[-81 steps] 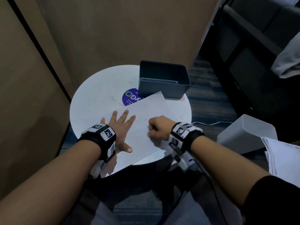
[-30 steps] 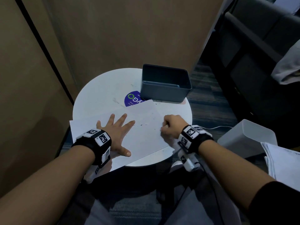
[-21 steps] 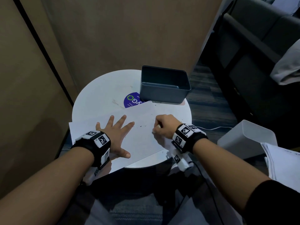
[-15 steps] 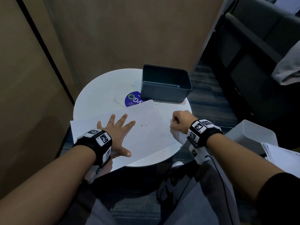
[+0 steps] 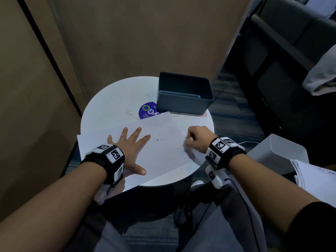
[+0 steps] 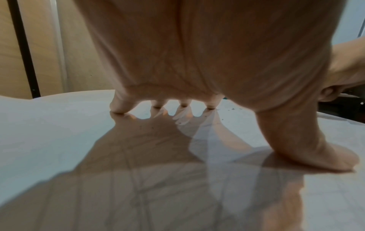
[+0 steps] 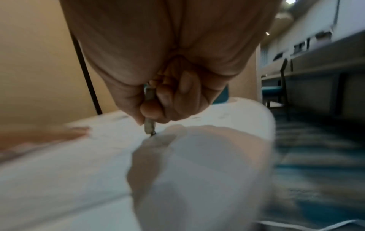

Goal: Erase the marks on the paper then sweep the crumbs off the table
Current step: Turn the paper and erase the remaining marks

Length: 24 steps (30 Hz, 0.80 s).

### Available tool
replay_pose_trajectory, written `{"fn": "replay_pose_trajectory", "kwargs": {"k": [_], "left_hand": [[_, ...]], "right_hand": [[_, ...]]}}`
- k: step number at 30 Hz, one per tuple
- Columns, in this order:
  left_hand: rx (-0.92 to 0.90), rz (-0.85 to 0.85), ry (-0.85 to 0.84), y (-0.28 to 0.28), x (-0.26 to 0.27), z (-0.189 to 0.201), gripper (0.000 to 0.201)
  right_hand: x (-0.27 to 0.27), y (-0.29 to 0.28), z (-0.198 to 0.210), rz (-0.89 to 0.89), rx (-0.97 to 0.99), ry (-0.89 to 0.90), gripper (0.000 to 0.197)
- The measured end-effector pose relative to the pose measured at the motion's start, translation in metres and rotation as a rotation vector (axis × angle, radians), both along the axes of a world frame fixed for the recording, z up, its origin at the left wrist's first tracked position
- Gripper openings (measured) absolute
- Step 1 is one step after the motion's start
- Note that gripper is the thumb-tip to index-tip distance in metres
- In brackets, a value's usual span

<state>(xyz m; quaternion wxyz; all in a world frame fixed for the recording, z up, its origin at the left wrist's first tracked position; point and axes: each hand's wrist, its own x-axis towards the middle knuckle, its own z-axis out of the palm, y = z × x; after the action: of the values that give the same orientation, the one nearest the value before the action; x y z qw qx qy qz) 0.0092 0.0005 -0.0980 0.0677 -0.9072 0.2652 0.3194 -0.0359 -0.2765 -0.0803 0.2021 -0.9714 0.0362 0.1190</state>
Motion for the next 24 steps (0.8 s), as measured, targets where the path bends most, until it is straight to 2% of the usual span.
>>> {"fn": "replay_pose_trajectory", "kwargs": {"k": [2,4,9,11,16,20,24], "left_hand": [[0.006,-0.014,-0.004,-0.003,0.001,0.001,0.130],[-0.002,-0.010,-0.002,-0.004,0.000,0.003,0.130],[-0.017,-0.002,-0.006,-0.003,-0.001,0.003,0.129],[-0.019,-0.003,0.002,-0.003,-0.002,0.002,0.130],[-0.017,0.001,-0.003,-0.003,-0.001,0.004,0.129],[-0.005,-0.006,-0.007,-0.004,-0.001,0.002,0.129],[-0.007,0.002,0.004,-0.002,-0.001,0.002,0.131]], "right_hand": [[-0.003,0.020,-0.006,0.059,0.087,0.009,0.017],[-0.007,0.032,-0.013,0.111,0.081,0.025,0.015],[-0.006,-0.007,-0.008,-0.007,-0.005,0.056,0.023],[-0.006,-0.013,-0.002,-0.028,-0.026,0.019,0.021],[-0.007,0.031,-0.004,0.075,0.104,-0.005,0.015],[-0.013,0.013,-0.013,0.033,0.042,0.047,0.017],[-0.012,-0.007,-0.002,0.004,-0.078,0.024,0.018]]}}
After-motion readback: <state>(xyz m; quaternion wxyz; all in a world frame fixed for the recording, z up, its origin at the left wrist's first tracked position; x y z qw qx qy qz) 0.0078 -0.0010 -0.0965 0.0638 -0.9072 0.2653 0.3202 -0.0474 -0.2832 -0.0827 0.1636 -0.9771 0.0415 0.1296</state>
